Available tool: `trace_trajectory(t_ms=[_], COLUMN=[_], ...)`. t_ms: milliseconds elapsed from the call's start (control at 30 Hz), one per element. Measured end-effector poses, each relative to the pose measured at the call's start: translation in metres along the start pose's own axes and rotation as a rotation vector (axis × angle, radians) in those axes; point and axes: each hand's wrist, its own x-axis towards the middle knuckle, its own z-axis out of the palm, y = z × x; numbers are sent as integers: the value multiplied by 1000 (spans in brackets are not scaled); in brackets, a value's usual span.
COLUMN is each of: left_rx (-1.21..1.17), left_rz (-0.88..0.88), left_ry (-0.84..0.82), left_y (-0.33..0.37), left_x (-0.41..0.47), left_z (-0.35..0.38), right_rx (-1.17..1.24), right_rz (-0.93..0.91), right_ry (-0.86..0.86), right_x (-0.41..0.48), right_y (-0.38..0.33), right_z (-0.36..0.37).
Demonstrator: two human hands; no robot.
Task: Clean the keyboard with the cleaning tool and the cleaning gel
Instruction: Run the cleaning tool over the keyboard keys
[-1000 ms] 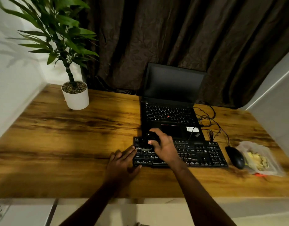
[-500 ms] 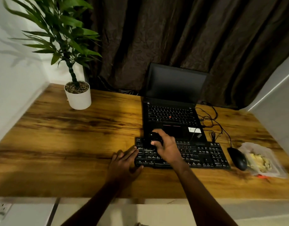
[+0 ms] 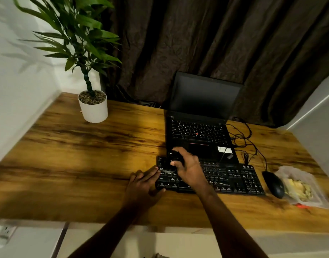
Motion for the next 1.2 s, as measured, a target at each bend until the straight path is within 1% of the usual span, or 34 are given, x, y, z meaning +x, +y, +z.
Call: trace_trajectory(t_ms=[133,300,367,467,533,633,700,800,933,1000,1100,1200], left_rx=[-16,-93,-113,-122,-133,-156,-155,-167,-184,-181,-176,-177], left_rz=[8,-15,-21,14,32,30,28,6,-19,-14,1,21], left_ry=[3,-70,-79,-11,49,97,82,37,32,42,69,71], left_y=[-3,-5,-4,-8,-11,-11,-11,-9,-7,-8,-10,-11], left_x=[1,1,2,2,3,4,3,2,2,3,3,2], left_z=[2,-4,-5,1,7,9,8,5,2,4,8,8], right_rx=[28,-56,-74,-62,-11,37,44,-18,-59,-32,16,55], right_rz=[-36,63,70,24,-31,-49,-29,7,47,35,-32,-23], right_ry=[7,-12,0,14,-6,-18,-16,-18,5,5,6,-16], right_x=[4,-1,-2,1,5,9,9,3,-3,-3,-2,-1], right_y=[-9,12,14,2,-6,-15,-16,-4,8,2,-12,-14], right_z=[9,-12,-16,-8,5,19,15,-3,-16,-10,6,11])
